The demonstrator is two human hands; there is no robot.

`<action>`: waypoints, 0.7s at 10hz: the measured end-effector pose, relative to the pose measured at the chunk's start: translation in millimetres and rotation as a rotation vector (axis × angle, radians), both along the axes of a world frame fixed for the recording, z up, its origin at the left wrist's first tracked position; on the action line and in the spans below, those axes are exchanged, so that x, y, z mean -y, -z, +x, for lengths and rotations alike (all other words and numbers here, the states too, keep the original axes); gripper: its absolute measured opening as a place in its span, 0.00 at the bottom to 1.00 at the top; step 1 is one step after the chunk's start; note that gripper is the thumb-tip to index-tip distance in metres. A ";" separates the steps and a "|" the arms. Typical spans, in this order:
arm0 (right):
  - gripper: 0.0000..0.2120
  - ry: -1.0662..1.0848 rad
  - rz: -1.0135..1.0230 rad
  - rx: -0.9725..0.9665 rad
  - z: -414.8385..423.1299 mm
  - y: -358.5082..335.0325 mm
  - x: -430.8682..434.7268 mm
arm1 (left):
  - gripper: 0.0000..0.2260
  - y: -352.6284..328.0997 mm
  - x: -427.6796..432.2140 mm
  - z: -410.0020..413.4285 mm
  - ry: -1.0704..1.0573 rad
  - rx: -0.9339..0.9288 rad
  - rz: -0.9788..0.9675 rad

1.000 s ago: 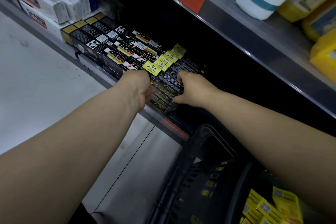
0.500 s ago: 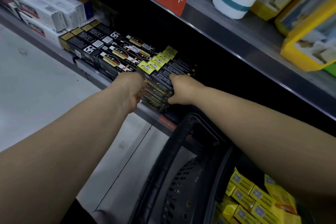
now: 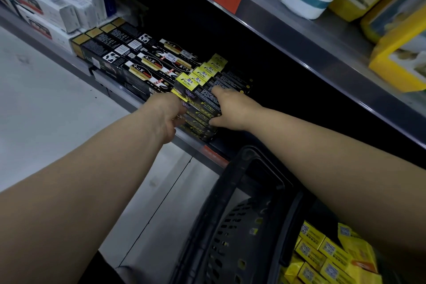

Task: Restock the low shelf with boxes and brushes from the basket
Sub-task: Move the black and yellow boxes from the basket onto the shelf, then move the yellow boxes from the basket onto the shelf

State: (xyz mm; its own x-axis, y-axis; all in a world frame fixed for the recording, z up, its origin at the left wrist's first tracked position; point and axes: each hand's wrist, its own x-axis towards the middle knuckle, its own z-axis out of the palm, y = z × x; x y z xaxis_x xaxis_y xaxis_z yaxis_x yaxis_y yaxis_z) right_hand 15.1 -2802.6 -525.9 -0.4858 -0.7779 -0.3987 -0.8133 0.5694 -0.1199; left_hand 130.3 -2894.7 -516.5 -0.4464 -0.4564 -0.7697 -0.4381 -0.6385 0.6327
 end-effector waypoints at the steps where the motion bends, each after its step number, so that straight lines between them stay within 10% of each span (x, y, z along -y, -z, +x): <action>1: 0.29 -0.007 -0.002 0.005 -0.6 0.4 -0.1 | 0.16 5.8 2.5 -1.1 0.054 -0.018 -0.005; 6: 0.36 0.070 0.100 0.011 1.1 -23.3 -5.7 | 0.15 -23.8 -11.2 7.6 0.134 -0.001 -0.202; 7: 0.20 0.162 -0.120 0.085 10.1 -59.9 -29.0 | 0.11 -46.2 -30.7 18.7 0.252 -0.098 -0.454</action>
